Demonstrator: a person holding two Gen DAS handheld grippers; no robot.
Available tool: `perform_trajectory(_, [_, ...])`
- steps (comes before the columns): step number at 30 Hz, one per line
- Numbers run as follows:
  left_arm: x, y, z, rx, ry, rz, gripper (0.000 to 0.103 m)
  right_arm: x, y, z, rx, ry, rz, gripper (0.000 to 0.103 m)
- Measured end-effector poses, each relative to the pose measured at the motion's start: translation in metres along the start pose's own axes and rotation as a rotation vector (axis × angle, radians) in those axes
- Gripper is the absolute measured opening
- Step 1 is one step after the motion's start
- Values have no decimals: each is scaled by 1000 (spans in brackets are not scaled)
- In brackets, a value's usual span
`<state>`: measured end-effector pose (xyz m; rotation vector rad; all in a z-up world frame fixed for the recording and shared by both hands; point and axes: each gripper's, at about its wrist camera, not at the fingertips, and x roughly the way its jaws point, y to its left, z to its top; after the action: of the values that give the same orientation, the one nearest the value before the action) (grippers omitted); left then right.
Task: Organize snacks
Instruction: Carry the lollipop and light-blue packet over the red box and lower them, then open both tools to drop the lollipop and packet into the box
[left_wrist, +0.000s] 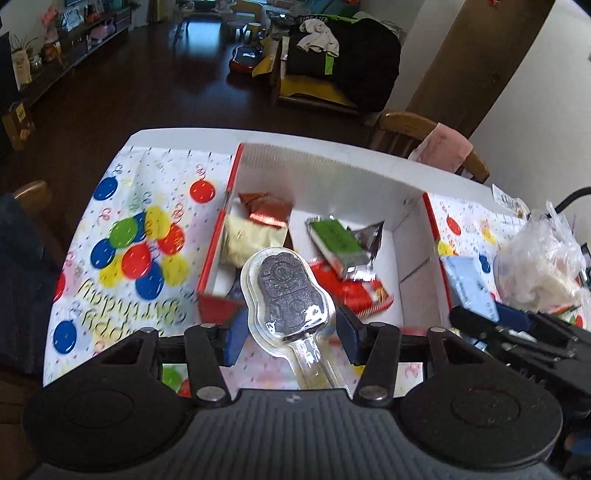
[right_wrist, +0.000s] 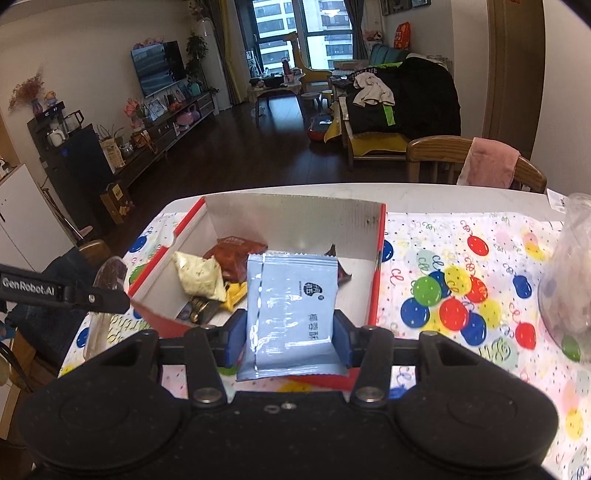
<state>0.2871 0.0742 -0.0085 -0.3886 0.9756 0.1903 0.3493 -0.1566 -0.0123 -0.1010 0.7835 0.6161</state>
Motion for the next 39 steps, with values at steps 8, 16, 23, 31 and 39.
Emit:
perform_trajectory(8, [41, -14, 36, 42, 44, 51, 51, 45, 1, 18, -54, 64, -21, 46])
perform_trajectory(16, [90, -24, 58, 102, 110, 87, 51, 84, 2, 33, -107, 103, -29, 46])
perform_trajectory(23, [122, -29, 69, 112, 162, 119, 51, 123, 2, 37, -130, 163, -33, 46])
perform_trajectory(31, [150, -36, 68, 162, 222, 159, 51, 147, 3, 30, -154, 227, -18, 47])
perform_trajectory(39, [158, -36, 66, 178, 226, 176, 51, 148, 0, 28, -156, 238, -1, 48])
